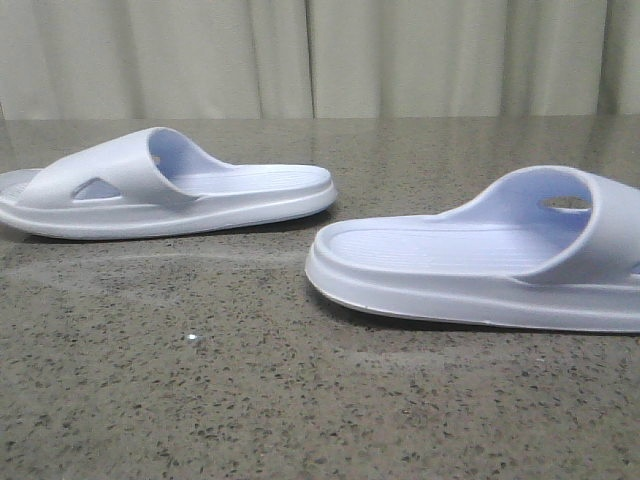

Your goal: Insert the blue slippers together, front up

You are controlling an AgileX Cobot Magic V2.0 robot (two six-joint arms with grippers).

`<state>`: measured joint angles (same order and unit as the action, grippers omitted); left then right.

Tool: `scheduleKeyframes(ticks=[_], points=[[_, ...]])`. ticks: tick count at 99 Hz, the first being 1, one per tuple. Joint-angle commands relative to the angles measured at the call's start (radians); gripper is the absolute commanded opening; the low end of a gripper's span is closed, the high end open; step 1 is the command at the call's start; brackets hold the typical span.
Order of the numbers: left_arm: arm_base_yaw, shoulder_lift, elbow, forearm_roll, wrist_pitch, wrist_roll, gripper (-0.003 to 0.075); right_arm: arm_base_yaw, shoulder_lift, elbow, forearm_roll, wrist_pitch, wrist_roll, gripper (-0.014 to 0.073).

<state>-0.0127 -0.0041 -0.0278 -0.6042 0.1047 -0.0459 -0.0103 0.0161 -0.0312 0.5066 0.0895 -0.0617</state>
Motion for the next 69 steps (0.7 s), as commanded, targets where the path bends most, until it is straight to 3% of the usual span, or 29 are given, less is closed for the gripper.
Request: scheduleKeyframes(ticks=[1, 18, 43, 55, 69], points=[[0.003, 0.052, -0.087, 0.045, -0.038, -0.007, 0.0015, -0.009, 0.066, -0.098, -0.033, -0.02, -0.005, -0.0076], [0.003, 0.278, -0.245, 0.182, 0.08, -0.007, 0.0015, -0.018, 0.325, -0.24, -0.083, 0.112, -0.005, -0.0077], [0.003, 0.588, -0.461, 0.206, 0.29, 0.09, 0.0017, -0.032, 0.657, -0.462, -0.124, 0.354, -0.005, -0.0078], [0.003, 0.666, -0.51, 0.073, 0.335, 0.246, 0.0052, -0.032, 0.721, -0.516, -0.122, 0.419, -0.053, -0.0043], [0.003, 0.721, -0.519, -0.177, 0.353, 0.477, 0.0215, -0.032, 0.741, -0.562, -0.12, 0.498, -0.092, 0.0113]])
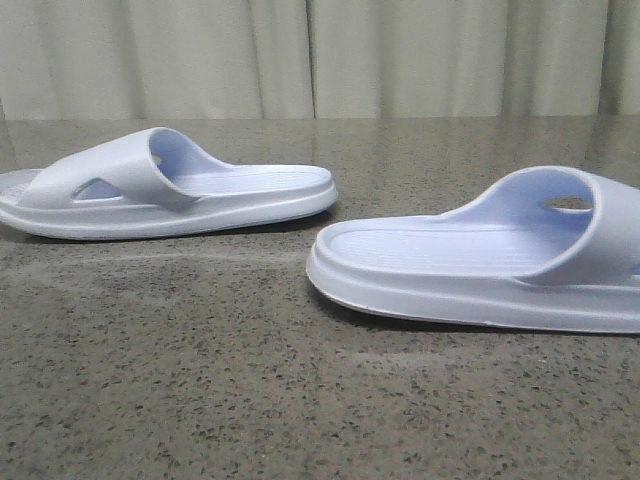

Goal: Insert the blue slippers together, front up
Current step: 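Grasp each slipper's heel rim, left gripper one, right gripper the other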

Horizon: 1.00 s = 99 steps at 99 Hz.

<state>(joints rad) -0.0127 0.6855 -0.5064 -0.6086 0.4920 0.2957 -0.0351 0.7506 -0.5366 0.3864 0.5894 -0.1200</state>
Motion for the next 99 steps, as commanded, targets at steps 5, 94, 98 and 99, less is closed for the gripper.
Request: scheduleKeyframes(ticks=[5, 94, 98, 99], points=[[0.003, 0.05, -0.04, -0.253, -0.022, 0.194, 0.0288, -0.007, 0.007, -0.066, 0.0, 0.011, -0.036, 0.0168], [0.003, 0.133, -0.044, -0.342, 0.035, 0.31, 0.0394, -0.347, 0.299, -0.107, 0.49, 0.323, -0.523, 0.0205], [0.003, 0.133, -0.044, -0.342, 0.035, 0.31, 0.0394, -0.347, 0.314, -0.107, 0.492, 0.33, -0.534, 0.0205], [0.003, 0.133, -0.044, -0.342, 0.035, 0.31, 0.0394, -0.347, 0.319, -0.107, 0.492, 0.33, -0.534, 0.0205]])
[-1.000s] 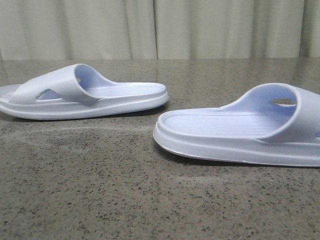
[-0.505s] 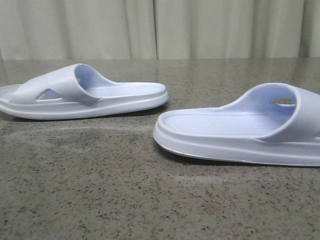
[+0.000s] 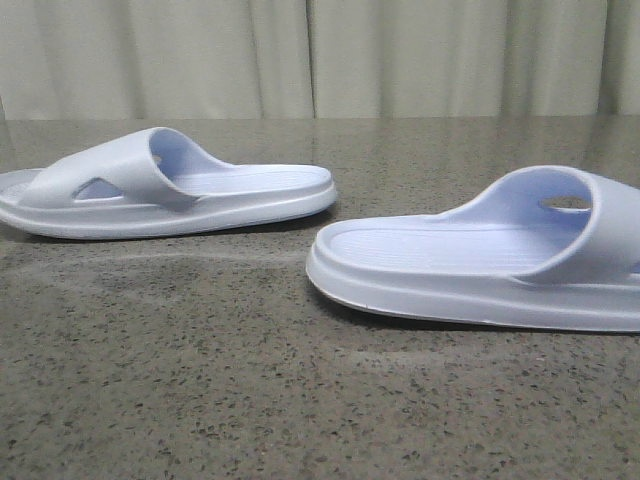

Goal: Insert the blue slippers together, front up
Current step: 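Grasp each slipper's heel rim, left gripper one, right gripper the other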

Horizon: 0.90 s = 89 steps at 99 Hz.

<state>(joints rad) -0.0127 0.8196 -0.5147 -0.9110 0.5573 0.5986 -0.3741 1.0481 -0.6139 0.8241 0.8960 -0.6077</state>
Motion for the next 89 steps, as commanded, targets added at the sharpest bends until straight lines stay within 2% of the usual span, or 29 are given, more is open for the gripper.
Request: scheduleKeyframes(ticks=[1, 23, 66, 76, 85, 89], points=[[0.003, -0.001, -0.036, -0.04, -0.03, 0.007, 0.0394, -0.008, 0.024, -0.03, 0.054, 0.021, -0.046, 0.0205], [0.003, -0.001, -0.036, -0.04, -0.041, 0.008, 0.0394, -0.008, 0.076, -0.03, 0.063, 0.048, -0.074, 0.0205], [0.003, -0.001, -0.036, -0.049, -0.039, 0.008, 0.0394, -0.008, 0.165, -0.03, 0.17, 0.155, -0.184, 0.0196], [0.003, -0.001, -0.036, -0.05, -0.037, 0.008, 0.0394, -0.008, 0.165, -0.03, 0.169, 0.156, -0.184, 0.008], [0.003, -0.001, -0.036, -0.052, -0.037, 0.008, 0.0394, -0.008, 0.165, -0.03, 0.169, 0.156, -0.184, -0.0109], [0.003, 0.003, -0.036, -0.063, -0.037, 0.008, 0.0394, -0.008, 0.165, -0.03, 0.169, 0.152, -0.184, -0.0104]])
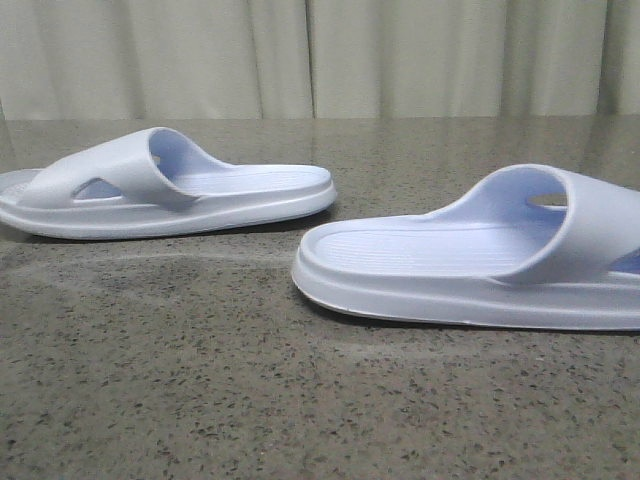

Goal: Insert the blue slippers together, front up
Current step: 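Grasp each slipper's heel rim, left gripper one, right gripper the other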

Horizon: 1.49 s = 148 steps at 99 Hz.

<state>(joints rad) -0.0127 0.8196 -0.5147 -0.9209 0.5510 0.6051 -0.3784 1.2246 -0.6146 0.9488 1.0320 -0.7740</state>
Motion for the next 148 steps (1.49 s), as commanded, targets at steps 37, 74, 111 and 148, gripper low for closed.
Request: scheduleKeyframes(ticks=[37, 74, 111, 148], points=[[0.004, 0.225, -0.129, -0.206, 0.012, 0.105, 0.0393, -0.003, -0.011, -0.029, 0.044, -0.007, -0.017, -0.0104], [0.159, 0.531, -0.257, -0.376, 0.275, 0.264, 0.0393, -0.003, -0.011, -0.029, 0.048, -0.021, -0.017, -0.0104], [0.172, 0.691, -0.347, -0.4, 0.354, 0.314, 0.0393, -0.003, -0.011, -0.029, 0.048, -0.035, -0.017, -0.0104], [0.172, 0.759, -0.361, -0.399, 0.428, 0.343, 0.0181, -0.003, -0.011, -0.029, 0.048, -0.041, -0.021, -0.0104]])
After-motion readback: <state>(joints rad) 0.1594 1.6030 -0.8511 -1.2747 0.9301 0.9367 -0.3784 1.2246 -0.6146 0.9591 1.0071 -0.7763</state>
